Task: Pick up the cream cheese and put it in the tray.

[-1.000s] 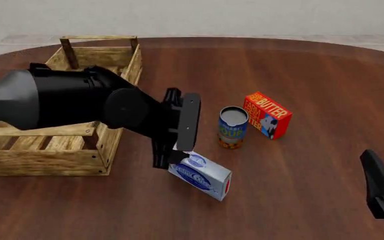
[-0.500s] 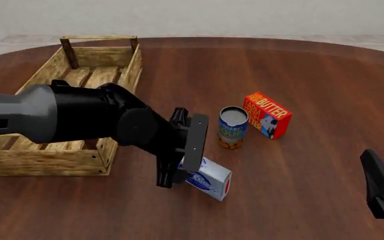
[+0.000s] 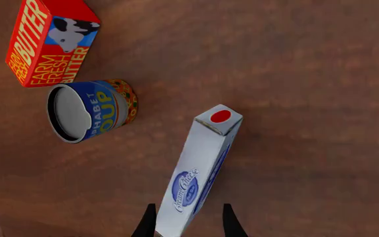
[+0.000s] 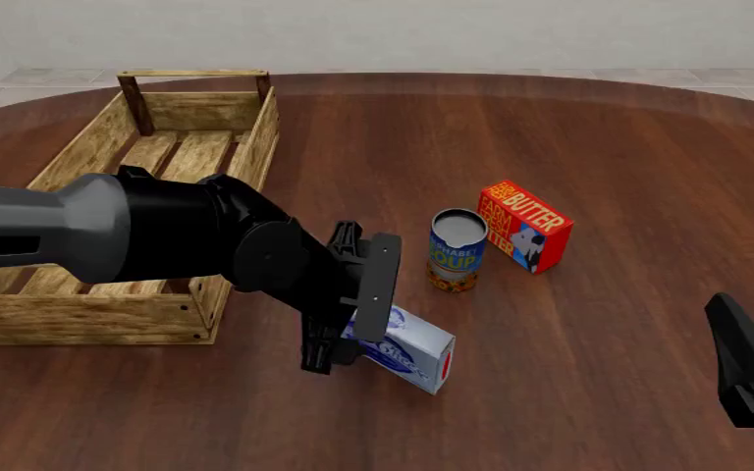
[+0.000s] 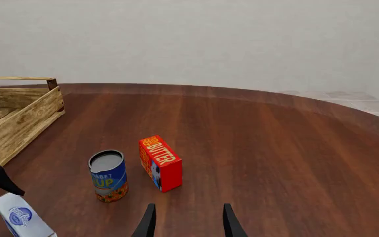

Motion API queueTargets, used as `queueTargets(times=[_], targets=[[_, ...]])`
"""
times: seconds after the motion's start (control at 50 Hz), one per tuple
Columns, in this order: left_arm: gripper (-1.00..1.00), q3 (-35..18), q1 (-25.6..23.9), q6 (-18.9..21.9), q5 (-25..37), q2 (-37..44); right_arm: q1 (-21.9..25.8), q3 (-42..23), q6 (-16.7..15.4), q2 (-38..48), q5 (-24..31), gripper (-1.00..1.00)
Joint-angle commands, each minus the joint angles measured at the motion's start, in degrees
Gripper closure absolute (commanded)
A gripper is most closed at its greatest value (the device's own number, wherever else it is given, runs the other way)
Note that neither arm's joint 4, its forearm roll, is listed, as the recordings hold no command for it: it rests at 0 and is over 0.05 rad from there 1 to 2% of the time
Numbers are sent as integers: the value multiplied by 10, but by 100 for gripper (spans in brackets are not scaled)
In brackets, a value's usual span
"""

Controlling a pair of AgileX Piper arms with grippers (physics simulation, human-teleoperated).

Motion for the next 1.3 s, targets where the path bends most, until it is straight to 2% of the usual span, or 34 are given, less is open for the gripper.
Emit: queueTargets(times=[0.02,0.36,0.42,0.5,0.78,0.8,0.82,0.84,0.9,0.98,1.02,1.06,1.08,1.2,1.24,1.26,1.3], targets=[[-100,7,20,19,-13,15,0,0,1,4,-2,-100],[-100,-13,32,29,-9,23,1,0,4,8,-4,-100],[-100,-18,28,19,-12,30,2,0,3,10,-5,-100],[-100,-9,39,34,-21,34,3,0,6,12,-7,-100],[-100,-8,30,22,-40,60,1,0,5,20,-11,-100],[-100,-7,28,20,-42,61,2,-6,5,13,2,-100],[-100,-5,25,17,-42,61,5,-80,5,-25,112,-100],[-100,-1,22,18,-44,62,6,-89,5,-30,126,-100],[-100,-1,10,8,-44,62,7,-90,6,-29,126,-100],[-100,-9,17,15,-50,69,6,-93,5,-35,137,-100],[-100,-8,19,17,-53,72,1,-81,18,-26,120,-100],[-100,-5,22,22,-56,74,5,-68,15,-25,104,-100],[-100,-4,24,24,-56,73,5,-70,7,-27,106,-100],[-100,0,31,37,-67,68,7,-75,7,-28,113,-100],[-100,-3,35,37,-69,70,6,-88,7,-38,135,-100],[100,2,37,43,-75,68,6,-94,7,-40,142,-100],[100,-2,45,49,-81,71,6,-96,7,-36,143,-100]])
